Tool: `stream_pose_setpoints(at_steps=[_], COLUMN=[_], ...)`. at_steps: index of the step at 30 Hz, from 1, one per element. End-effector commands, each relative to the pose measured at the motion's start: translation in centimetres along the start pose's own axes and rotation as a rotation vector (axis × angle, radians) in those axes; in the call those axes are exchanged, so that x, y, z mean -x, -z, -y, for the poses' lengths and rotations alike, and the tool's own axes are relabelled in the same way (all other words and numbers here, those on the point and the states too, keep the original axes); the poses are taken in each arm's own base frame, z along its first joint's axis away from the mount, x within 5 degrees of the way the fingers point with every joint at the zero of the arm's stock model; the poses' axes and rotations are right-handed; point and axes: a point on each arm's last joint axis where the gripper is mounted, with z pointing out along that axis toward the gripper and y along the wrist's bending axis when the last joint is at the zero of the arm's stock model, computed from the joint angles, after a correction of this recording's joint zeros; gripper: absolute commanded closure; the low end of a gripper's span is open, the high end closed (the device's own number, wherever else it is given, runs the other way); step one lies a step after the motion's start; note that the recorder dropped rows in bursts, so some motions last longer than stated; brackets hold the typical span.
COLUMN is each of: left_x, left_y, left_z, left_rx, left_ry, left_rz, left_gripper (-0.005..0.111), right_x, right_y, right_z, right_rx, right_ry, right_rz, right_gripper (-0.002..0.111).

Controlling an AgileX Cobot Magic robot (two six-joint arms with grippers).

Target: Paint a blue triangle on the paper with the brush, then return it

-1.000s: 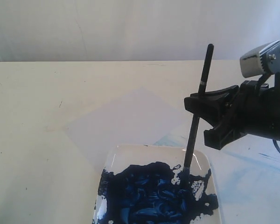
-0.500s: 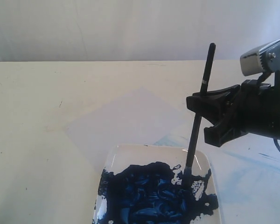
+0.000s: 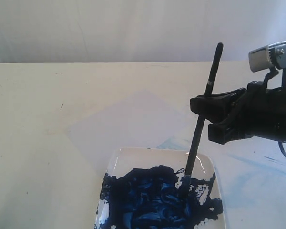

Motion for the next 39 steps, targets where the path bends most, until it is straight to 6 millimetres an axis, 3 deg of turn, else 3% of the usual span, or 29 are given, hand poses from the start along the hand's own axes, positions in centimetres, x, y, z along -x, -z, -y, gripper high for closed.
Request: stream_pose_setpoints(at_steps=[1,6,19,39], left_x=[-0.1,-0.1,-0.1,1.4], left_y=[0.0,0.0,0.0,0.1], left_z=[0.0,0.0,0.0,0.0], left_rx=[-0.008,-0.008,-0.008,-0.004], left_ry=[0.007,0.007,0.007,0.007], left_rz=[0.005,0.005,0.007,0.165], left_gripper=[0.107,0.107,0.107,0.107], right_x=[-0.2,-0.3,-0.2,-0.3], right_y=[0.0,0.0,0.0,0.0], right_z=[0.0,0.7,0.3,0.6], right_rx=[-0.007,-0.080,-0.041,-0.067], right_ry=[-0.014,-0.027,-0.063,-0.056], right_rz=[-0.006,-0.022,-0.012,-0.018], right_gripper=[0.108,0.108,0.108,0.108])
